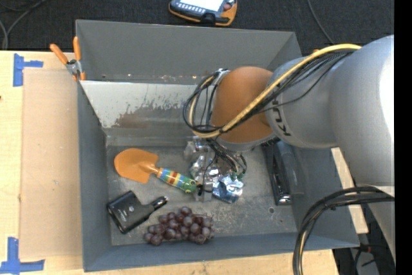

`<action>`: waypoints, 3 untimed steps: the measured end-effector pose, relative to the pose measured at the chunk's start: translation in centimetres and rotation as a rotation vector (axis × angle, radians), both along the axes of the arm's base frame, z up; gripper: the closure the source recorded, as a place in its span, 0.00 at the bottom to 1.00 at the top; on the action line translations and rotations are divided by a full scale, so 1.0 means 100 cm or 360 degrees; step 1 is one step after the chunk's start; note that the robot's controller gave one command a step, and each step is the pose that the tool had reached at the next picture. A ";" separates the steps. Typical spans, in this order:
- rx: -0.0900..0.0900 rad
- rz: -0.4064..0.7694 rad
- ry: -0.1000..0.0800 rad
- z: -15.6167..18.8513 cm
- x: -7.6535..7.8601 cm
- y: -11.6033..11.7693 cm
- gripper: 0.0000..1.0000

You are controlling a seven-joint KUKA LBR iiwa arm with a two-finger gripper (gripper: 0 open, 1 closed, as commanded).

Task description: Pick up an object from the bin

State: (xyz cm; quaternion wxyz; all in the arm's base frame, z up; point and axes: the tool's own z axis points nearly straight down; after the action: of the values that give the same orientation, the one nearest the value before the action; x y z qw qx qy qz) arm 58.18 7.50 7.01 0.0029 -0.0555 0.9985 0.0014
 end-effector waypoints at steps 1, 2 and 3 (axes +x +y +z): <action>-0.0003 -0.0307 0.0019 0.000 -0.007 -0.043 0.00; 0.0006 -0.0014 0.0001 0.000 -0.001 -0.002 0.00; -0.0004 -0.0298 0.0020 0.000 -0.006 -0.042 1.00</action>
Offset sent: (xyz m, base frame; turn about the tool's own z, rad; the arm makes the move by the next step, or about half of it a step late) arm -0.0012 -0.0039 0.0001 0.0092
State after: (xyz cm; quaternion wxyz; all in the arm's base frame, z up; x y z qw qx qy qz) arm 57.56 3.29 7.01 -0.0034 0.0381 0.9993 0.0002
